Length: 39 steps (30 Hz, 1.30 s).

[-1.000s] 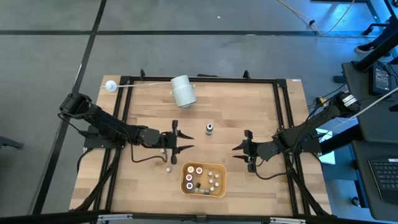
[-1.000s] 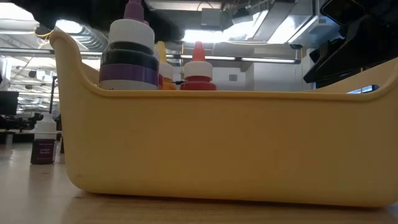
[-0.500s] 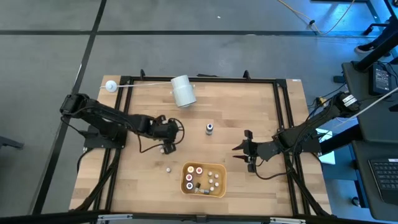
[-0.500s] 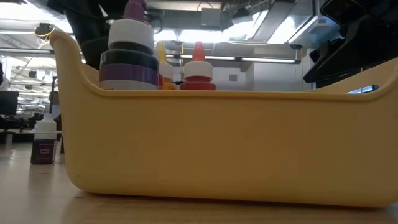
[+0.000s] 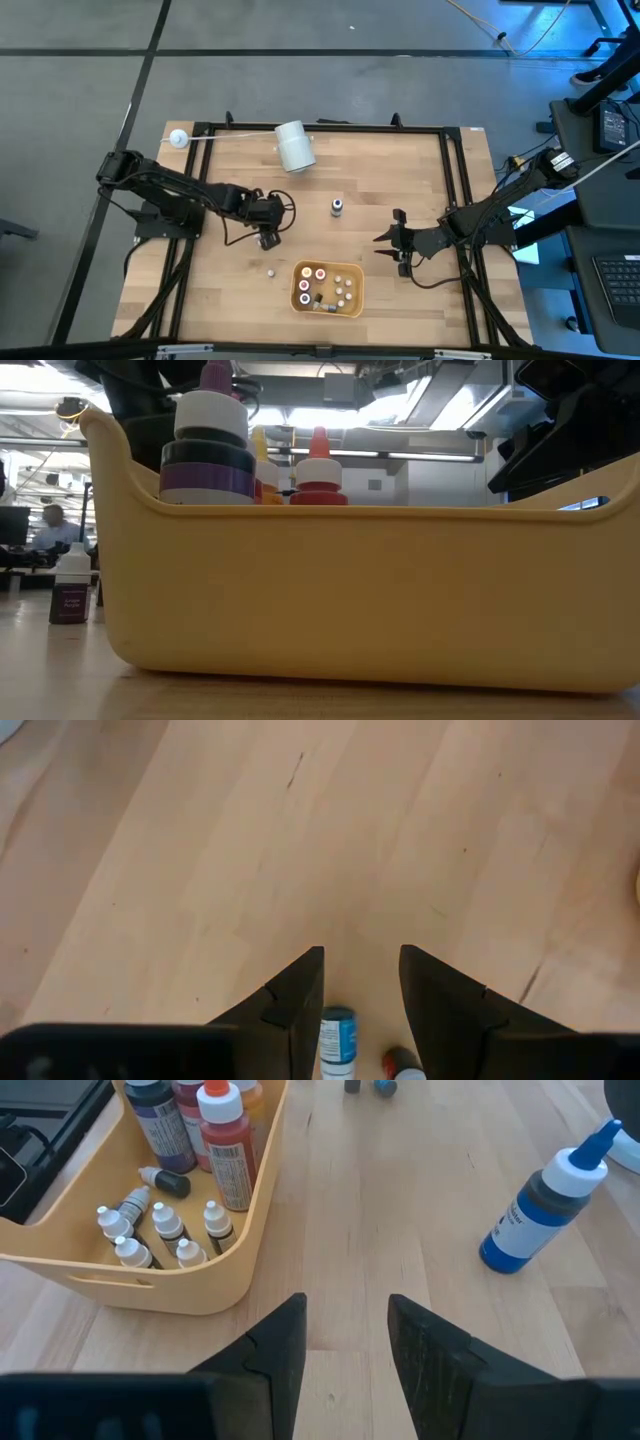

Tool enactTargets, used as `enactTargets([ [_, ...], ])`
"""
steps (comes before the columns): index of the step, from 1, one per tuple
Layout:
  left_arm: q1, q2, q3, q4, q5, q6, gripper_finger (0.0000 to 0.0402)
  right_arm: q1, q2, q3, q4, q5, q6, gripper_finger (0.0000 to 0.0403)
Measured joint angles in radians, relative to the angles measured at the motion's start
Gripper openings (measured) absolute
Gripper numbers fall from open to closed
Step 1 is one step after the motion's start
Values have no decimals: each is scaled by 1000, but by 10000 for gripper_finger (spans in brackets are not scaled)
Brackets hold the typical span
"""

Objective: Pick & Place food coloring
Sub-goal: Put the small blue food coloring bottle into the yellow bin

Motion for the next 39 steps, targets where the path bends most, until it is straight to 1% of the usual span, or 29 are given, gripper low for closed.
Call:
enactTargets([
  [5, 1, 0, 0, -14, 18, -36, 127, 0, 0, 0, 6, 0, 5, 145],
  [12, 0, 20, 0, -45, 9, -33, 125, 0, 0, 0, 6, 0, 28, 145],
  [19, 0, 13, 0, -10, -8, -17, 125, 0, 0, 0, 6, 0, 29, 145],
  [27, 1, 13, 0, -1, -8, 39, 125, 0, 0, 0, 5, 0, 29, 145],
  [31, 1, 13, 0, -1, -8, -3, 124, 0, 0, 0, 5, 0, 30, 145],
  [35, 1, 13, 0, -9, 7, -50, 140, 0, 0, 0, 5, 0, 30, 145],
  [39, 1, 13, 0, -45, 45, -89, 179, 0, 0, 0, 5, 0, 30, 145],
])
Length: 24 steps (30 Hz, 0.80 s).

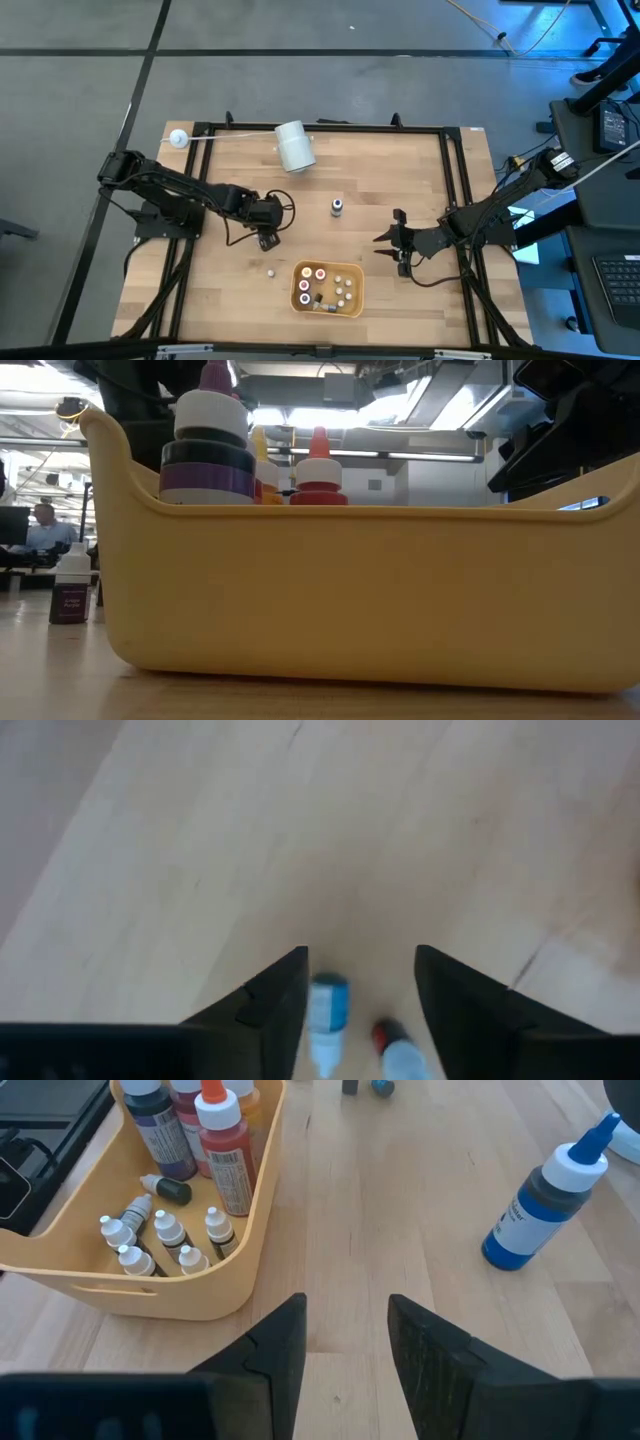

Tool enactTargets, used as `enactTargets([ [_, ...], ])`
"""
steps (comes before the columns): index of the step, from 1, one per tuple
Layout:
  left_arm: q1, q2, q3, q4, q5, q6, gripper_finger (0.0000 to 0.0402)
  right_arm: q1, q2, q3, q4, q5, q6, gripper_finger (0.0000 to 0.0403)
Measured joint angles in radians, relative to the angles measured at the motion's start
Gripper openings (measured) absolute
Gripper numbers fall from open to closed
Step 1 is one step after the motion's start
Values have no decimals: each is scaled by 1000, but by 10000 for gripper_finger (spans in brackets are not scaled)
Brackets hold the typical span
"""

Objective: Pick & Place food coloring
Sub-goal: Put the small blue food coloring bottle into the yellow bin

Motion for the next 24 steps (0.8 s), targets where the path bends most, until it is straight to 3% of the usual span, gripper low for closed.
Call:
enactTargets([
  [7, 0, 0, 0, -71, -67, -55, 237, 0, 0, 0, 0, 0, 0, 145],
  [17, 0, 0, 0, -59, -80, -55, 238, 0, 0, 0, 0, 0, 0, 145],
  [24, -13, 6, -17, -75, -33, -59, 237, 0, 0, 0, -1, 0, -2, 145],
])
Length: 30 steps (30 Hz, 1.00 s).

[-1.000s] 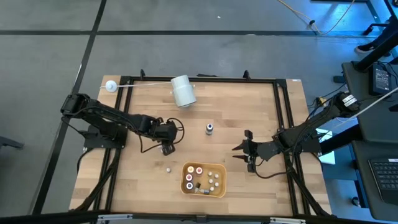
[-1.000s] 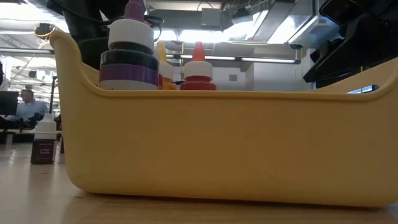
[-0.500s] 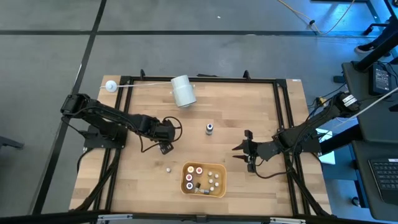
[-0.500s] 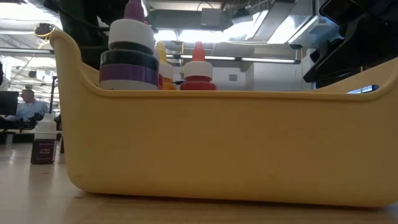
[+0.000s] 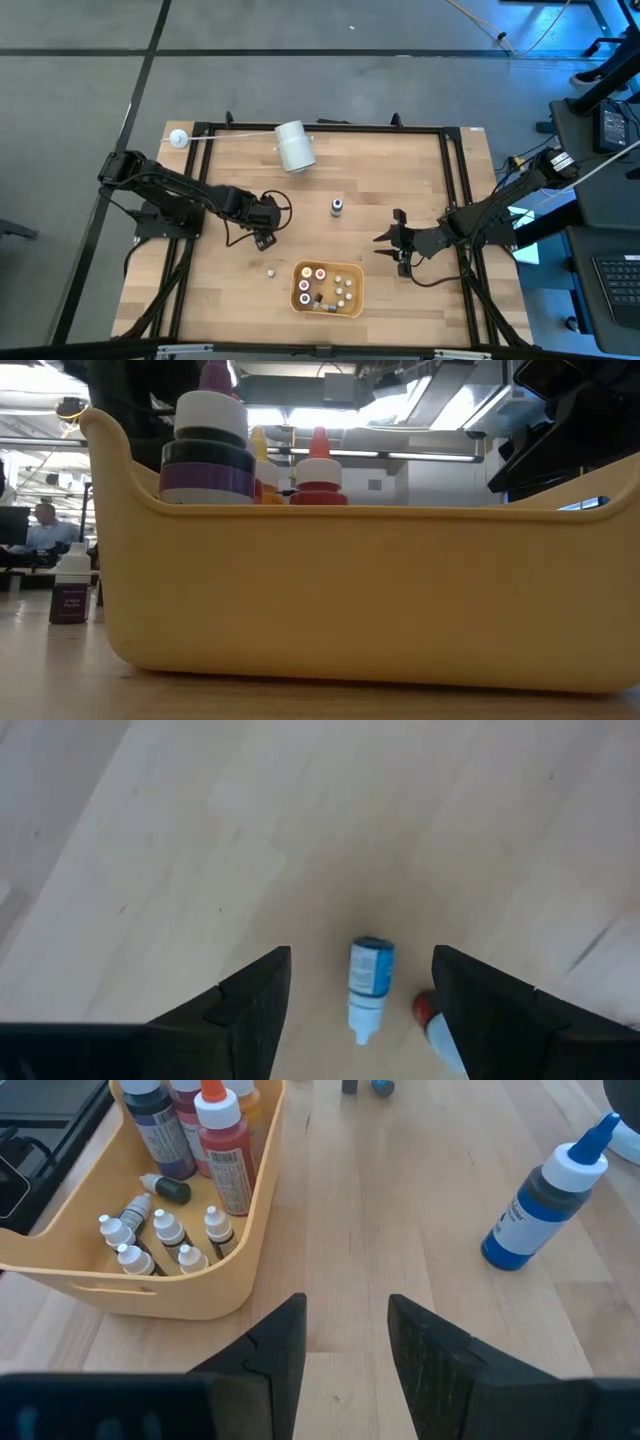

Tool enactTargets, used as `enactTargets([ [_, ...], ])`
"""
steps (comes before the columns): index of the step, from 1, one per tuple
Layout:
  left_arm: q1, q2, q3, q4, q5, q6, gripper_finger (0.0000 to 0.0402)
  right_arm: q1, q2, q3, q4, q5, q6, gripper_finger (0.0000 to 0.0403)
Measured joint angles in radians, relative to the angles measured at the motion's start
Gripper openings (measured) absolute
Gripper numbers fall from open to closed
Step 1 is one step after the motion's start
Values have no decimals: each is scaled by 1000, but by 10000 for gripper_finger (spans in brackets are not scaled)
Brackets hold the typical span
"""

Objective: Pick & Place food coloring
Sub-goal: Put the small blue food coloring bottle into the yellow bin

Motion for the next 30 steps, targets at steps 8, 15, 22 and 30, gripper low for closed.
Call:
enactTargets([
  [8, -26, 0, -65, 88, -15, -6, 237, 0, 0, 0, 0, 0, -1, 145],
  [15, -48, 0, -102, 122, -23, 4, 237, 0, 0, 0, 0, 0, -1, 145],
  [22, -53, 0, -149, 175, -29, -12, 237, 0, 0, 0, 0, 0, -1, 145],
  [30, -53, 17, -149, 200, -45, 11, 204, 0, 0, 0, 0, 1, -1, 145],
])
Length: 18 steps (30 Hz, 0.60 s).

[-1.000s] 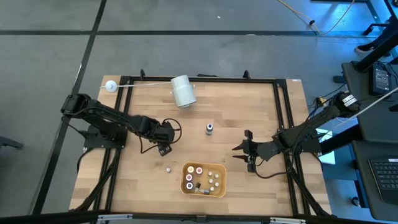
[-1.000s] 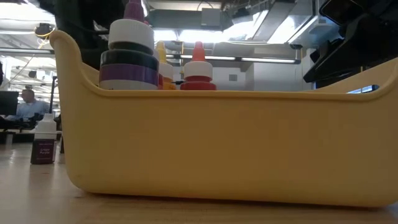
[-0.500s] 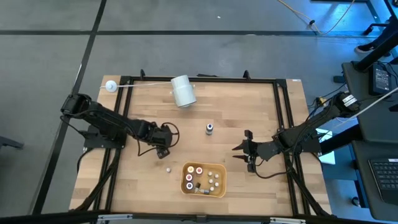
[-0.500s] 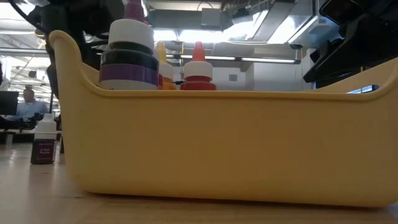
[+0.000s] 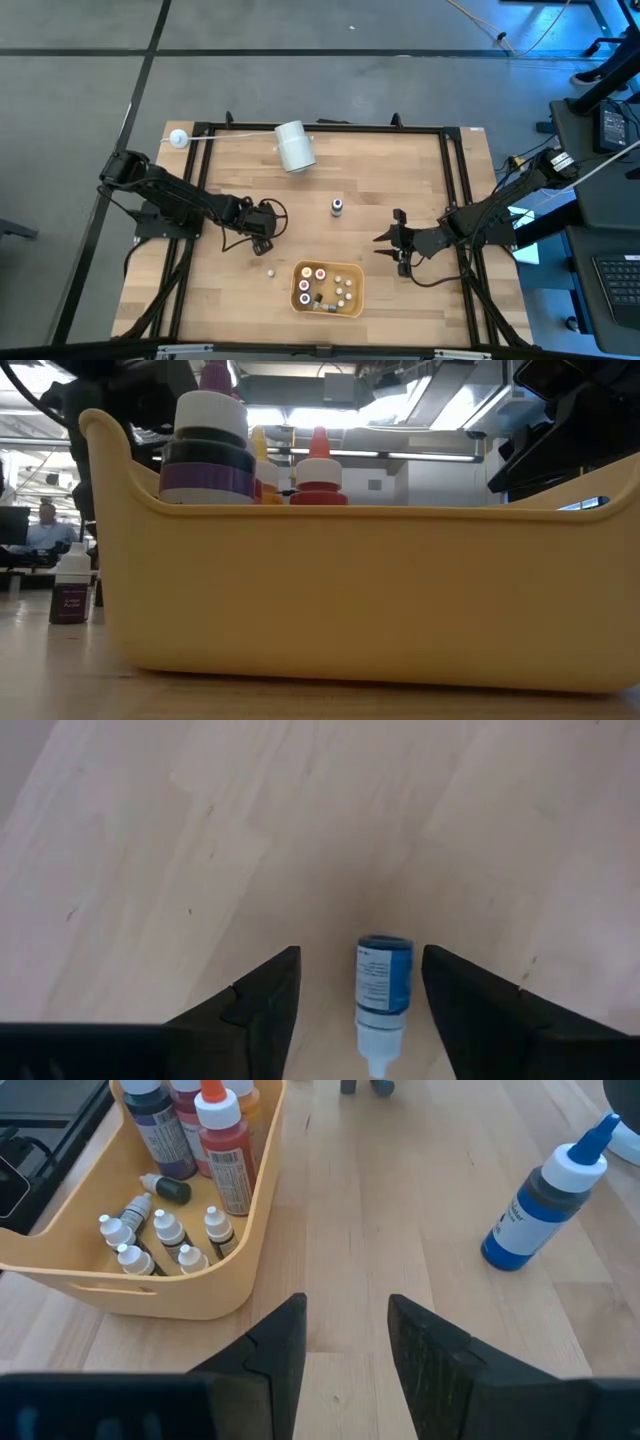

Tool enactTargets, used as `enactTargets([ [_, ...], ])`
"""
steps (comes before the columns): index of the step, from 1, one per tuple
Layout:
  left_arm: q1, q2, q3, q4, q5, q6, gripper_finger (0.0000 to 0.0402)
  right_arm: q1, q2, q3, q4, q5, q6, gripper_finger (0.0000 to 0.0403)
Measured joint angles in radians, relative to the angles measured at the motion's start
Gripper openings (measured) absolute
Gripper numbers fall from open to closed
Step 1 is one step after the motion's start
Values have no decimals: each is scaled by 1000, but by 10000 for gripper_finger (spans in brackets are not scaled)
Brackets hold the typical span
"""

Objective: Pick & Place food coloring
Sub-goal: Put the small blue food coloring bottle into the yellow bin

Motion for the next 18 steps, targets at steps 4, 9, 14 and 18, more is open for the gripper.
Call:
enactTargets([
  [4, 0, 46, 0, 12, 7, -5, 183, 0, 0, 0, 0, 0, 0, 145],
  [9, 1, 82, 4, 22, 14, 4, 163, 0, 0, 0, 0, 0, 0, 145],
  [14, 1, 74, 8, 24, 21, 43, 130, 0, 0, 0, 0, 0, 0, 145],
  [18, 1, 78, 28, 11, 24, 119, 91, 0, 0, 0, 0, 0, 0, 145],
])
